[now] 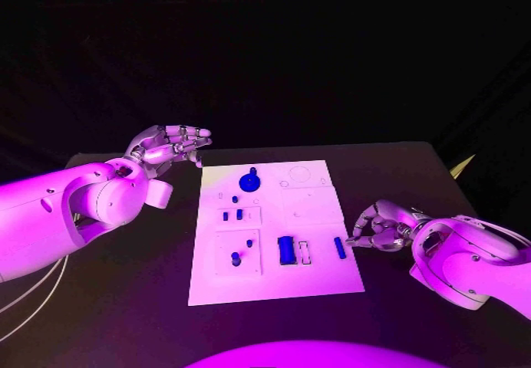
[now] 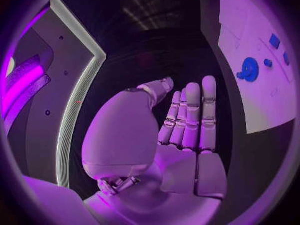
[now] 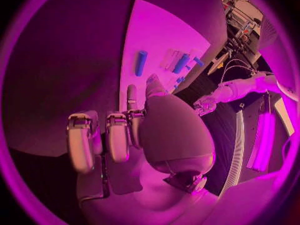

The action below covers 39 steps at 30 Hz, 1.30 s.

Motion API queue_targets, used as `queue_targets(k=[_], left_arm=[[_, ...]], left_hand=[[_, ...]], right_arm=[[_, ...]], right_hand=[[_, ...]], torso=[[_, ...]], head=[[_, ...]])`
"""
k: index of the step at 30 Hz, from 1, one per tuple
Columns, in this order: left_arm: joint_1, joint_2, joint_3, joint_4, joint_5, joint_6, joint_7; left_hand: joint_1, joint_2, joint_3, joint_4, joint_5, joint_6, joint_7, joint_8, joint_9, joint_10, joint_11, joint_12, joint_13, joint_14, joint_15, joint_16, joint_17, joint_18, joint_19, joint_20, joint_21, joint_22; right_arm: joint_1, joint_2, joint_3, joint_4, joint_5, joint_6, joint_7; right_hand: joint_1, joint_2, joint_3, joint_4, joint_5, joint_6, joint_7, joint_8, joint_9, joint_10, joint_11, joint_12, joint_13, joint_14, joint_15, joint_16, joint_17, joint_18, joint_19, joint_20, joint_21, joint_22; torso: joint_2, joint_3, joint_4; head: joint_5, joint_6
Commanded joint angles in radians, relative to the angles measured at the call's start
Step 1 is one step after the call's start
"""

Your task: Assemble the parts on the task board

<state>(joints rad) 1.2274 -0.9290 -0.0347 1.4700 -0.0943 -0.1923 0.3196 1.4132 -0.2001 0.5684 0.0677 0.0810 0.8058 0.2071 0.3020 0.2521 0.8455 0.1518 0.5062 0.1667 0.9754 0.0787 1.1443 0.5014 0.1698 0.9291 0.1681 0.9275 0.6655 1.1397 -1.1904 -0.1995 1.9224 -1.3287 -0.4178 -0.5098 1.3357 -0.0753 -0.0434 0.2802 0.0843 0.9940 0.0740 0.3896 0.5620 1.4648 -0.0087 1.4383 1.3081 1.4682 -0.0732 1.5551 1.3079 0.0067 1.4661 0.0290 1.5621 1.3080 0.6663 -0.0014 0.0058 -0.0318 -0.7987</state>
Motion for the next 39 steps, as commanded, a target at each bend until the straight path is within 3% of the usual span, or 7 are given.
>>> queue_targets(k=[1, 7, 12, 30, 39], left_arm=[[0.0, 0.001, 0.001, 0.002, 0.003, 0.019, 0.009], [0.0, 0.0, 0.001, 0.001, -0.003, 0.02, 0.008], [0.0, -0.001, 0.001, 0.001, -0.005, 0.021, 0.007], [0.0, 0.0, 0.001, -0.001, -0.005, 0.025, 0.006], [0.0, 0.0, 0.001, -0.002, -0.005, 0.026, 0.005]], left_hand=[[0.002, 0.009, -0.002, 0.001, 0.002, -0.008, 0.014, 0.0, -0.002, -0.002, 0.003, 0.0, -0.002, -0.006, -0.001, -0.003, -0.001, 0.015, 0.004, 0.0, -0.004, -0.002], [0.002, 0.009, -0.002, 0.001, 0.002, -0.008, 0.014, 0.0, -0.002, -0.002, 0.003, 0.0, -0.002, -0.006, -0.001, -0.003, -0.001, 0.015, 0.004, 0.0, -0.004, -0.002], [0.002, 0.009, -0.002, 0.001, 0.002, -0.008, 0.014, 0.0, -0.002, -0.002, 0.003, 0.0, -0.002, -0.006, -0.001, -0.003, -0.001, 0.015, 0.004, 0.0, -0.004, -0.002], [0.001, 0.009, -0.003, 0.003, 0.002, -0.007, 0.014, 0.002, -0.002, -0.001, 0.003, 0.001, -0.002, -0.006, -0.001, -0.003, -0.001, 0.015, 0.004, 0.0, -0.004, -0.002], [0.001, 0.009, -0.003, 0.003, 0.002, -0.007, 0.014, 0.002, -0.002, -0.001, 0.003, 0.001, -0.002, -0.006, -0.001, -0.003, -0.001, 0.015, 0.004, 0.0, -0.004, -0.002]], right_arm=[[-0.015, 0.018, 0.0, -0.006, -0.043, 0.02, -0.028], [-0.032, 0.045, 0.0, -0.019, -0.041, 0.014, -0.037], [-0.037, 0.059, 0.0, -0.028, -0.041, 0.014, -0.042], [-0.059, 0.117, 0.0, -0.077, -0.115, 0.04, -0.062], [-0.07, 0.138, 0.0, -0.092, -0.153, 0.046, -0.081]], right_hand=[[-0.001, -0.007, 0.002, 0.007, -0.006, 0.004, 0.001, -0.001, 0.0, 0.043, 0.008, -0.006, 0.186, 0.096, 0.006, 0.004, 0.233, -0.005, 0.103, 0.006, 0.001, 0.26], [-0.004, -0.008, 0.001, 0.008, -0.007, 0.006, 0.001, -0.001, 0.0, 0.042, 0.008, -0.007, 0.186, 0.096, 0.006, 0.004, 0.232, -0.004, 0.102, 0.006, -0.001, 0.259], [-0.004, -0.008, 0.001, 0.008, -0.007, 0.006, 0.001, -0.001, 0.0, 0.042, 0.008, -0.007, 0.186, 0.096, 0.006, 0.004, 0.232, -0.004, 0.102, 0.006, -0.001, 0.259], [-0.006, -0.006, 0.007, 0.007, -0.007, 0.014, -0.002, 0.002, 0.001, 0.043, 0.006, -0.005, 0.187, 0.096, 0.005, 0.004, 0.233, -0.005, 0.102, 0.007, 0.0, 0.259], [0.049, 0.004, 0.051, -0.008, -0.011, 0.023, -0.011, 0.001, 0.001, 0.044, -0.002, -0.004, 0.188, 0.096, -0.002, 0.004, 0.234, -0.006, 0.103, 0.002, 0.004, 0.261]], torso=[[0.001, 0.0002, 0.0014], [0.0, -0.0004, 0.0038], [0.0, -0.0014, 0.0008], [0.0, -0.0009, 0.0008], [-0.001, -0.001, 0.0016]], head=[[0.002, 0.0], [0.002, -0.004], [0.004, -0.005], [0.004, -0.005], [0.003, -0.005]])
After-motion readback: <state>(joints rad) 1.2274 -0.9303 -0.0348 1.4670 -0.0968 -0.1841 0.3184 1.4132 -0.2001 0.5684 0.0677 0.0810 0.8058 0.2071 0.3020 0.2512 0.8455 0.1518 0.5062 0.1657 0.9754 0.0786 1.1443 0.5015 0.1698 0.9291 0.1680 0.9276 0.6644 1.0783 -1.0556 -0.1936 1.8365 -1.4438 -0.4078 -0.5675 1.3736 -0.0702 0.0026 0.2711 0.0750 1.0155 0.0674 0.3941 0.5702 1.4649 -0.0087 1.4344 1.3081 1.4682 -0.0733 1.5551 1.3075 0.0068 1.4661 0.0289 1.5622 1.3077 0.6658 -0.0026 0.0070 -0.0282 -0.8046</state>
